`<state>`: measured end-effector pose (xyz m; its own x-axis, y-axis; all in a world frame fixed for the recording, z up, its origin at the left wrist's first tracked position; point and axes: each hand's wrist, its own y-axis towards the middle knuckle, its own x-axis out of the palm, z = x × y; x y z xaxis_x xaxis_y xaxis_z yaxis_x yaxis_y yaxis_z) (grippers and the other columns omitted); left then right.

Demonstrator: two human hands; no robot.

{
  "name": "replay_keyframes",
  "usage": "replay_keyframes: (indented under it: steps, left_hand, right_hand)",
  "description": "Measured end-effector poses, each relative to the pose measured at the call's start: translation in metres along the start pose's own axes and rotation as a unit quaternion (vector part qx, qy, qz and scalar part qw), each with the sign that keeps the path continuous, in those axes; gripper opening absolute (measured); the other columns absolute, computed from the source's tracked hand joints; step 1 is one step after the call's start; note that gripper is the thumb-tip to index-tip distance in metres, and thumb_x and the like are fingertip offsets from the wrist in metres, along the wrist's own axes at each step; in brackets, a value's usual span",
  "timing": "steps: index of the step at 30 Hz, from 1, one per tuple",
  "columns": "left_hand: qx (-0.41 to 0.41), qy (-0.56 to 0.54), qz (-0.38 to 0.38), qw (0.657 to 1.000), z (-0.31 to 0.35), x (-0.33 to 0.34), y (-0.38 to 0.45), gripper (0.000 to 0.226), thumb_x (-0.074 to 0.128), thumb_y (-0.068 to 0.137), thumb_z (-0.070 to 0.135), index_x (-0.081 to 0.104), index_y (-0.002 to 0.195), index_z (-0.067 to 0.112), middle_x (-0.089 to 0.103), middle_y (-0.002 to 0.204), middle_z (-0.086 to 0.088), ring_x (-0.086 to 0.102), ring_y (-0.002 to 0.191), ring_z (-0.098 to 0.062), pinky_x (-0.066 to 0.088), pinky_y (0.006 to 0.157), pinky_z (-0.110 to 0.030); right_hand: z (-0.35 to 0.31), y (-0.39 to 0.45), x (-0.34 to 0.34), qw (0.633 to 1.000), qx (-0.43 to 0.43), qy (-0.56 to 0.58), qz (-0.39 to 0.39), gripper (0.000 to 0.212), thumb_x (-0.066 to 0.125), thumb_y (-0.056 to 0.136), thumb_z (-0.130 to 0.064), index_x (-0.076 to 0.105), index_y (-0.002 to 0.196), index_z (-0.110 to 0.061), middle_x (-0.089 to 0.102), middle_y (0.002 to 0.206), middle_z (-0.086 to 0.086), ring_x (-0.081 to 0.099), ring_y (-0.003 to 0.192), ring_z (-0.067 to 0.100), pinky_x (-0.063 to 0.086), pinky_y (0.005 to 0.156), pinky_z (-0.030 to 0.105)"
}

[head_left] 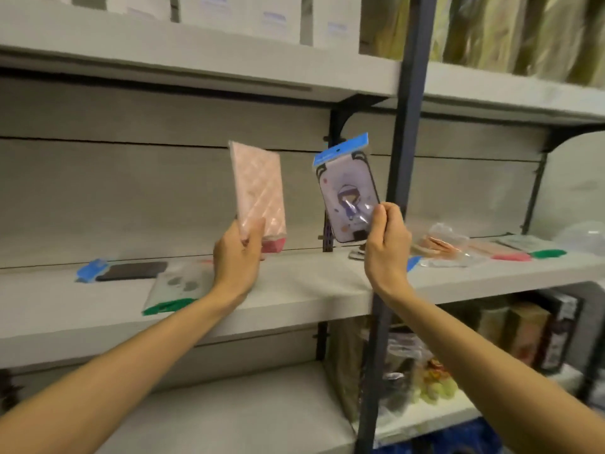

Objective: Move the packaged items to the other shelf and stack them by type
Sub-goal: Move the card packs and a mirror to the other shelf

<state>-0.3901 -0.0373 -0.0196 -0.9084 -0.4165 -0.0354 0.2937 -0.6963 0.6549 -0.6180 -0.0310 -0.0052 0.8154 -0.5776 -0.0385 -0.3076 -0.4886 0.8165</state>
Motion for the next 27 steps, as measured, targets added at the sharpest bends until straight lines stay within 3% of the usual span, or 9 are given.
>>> replay_keyframes:
  steps: [4,10,14,18,21,24,27]
  left_hand:
    - [0.049,-0.006,-0.057,0.997,0.029,0.080,-0.033,0.039,0.052,0.104,0.033,0.058,0.134,0.008,0.069,0.116,0.000,0.069,0.094,-0.014,0.061,0.065,-0.023]
    - [0.092,-0.005,-0.156,0.983,0.052,0.179,-0.064,0.037,0.053,0.103,0.035,0.059,0.133,0.015,0.072,0.109,0.005,0.070,0.086,-0.006,0.064,0.067,-0.038]
    - [0.089,-0.011,-0.219,0.972,0.057,0.237,-0.075,0.030,0.051,0.103,0.038,0.055,0.131,0.026,0.068,0.106,0.016,0.069,0.090,-0.004,0.063,0.072,-0.035]
    - [0.093,0.035,-0.247,0.964,0.043,0.294,-0.071,0.035,0.045,0.105,0.042,0.044,0.136,0.026,0.065,0.124,0.008,0.069,0.095,-0.007,0.061,0.066,-0.023]
    - [0.039,0.024,-0.279,0.959,0.033,0.338,-0.061,0.040,0.043,0.105,0.046,0.034,0.139,0.028,0.061,0.125,0.005,0.067,0.092,-0.010,0.056,0.060,-0.020]
    - [-0.005,-0.012,-0.258,0.966,0.024,0.383,-0.046,0.033,0.045,0.105,0.040,0.039,0.133,0.023,0.060,0.125,0.001,0.065,0.094,-0.011,0.058,0.064,-0.026]
    - [-0.048,-0.003,-0.233,0.971,0.018,0.426,-0.018,0.025,0.047,0.105,0.038,0.048,0.121,0.019,0.063,0.117,-0.002,0.065,0.096,-0.021,0.060,0.081,-0.047]
  right_hand:
    - [0.043,0.005,-0.075,0.998,0.031,-0.013,0.059,0.025,0.035,0.109,-0.029,0.052,0.103,-0.012,0.056,0.084,-0.009,0.060,0.073,0.005,0.054,0.056,0.029]
    - [0.092,0.025,-0.168,0.985,0.085,-0.084,0.126,0.027,0.034,0.110,-0.029,0.053,0.096,-0.015,0.053,0.076,-0.004,0.051,0.065,0.011,0.051,0.059,0.045]
    - [0.131,0.039,-0.209,0.978,0.137,-0.083,0.132,0.028,0.034,0.109,-0.035,0.054,0.097,-0.020,0.060,0.087,0.000,0.061,0.080,0.022,0.056,0.067,0.052]
    - [0.171,0.052,-0.231,0.955,0.242,0.021,0.173,0.034,0.033,0.110,-0.035,0.059,0.106,-0.015,0.066,0.103,0.009,0.066,0.090,0.018,0.053,0.051,0.019]
    - [0.206,0.073,-0.240,0.932,0.305,0.062,0.184,0.040,0.034,0.109,-0.038,0.061,0.119,-0.011,0.070,0.109,0.010,0.070,0.085,0.016,0.052,0.047,0.017]
    - [0.244,0.091,-0.242,0.922,0.343,0.077,0.161,0.043,0.033,0.109,-0.040,0.062,0.124,-0.012,0.073,0.108,0.006,0.074,0.080,0.015,0.055,0.049,0.022]
    - [0.277,0.116,-0.242,0.927,0.350,0.047,0.127,0.034,0.037,0.109,-0.033,0.066,0.113,-0.014,0.075,0.105,0.008,0.075,0.075,0.017,0.058,0.053,0.026]
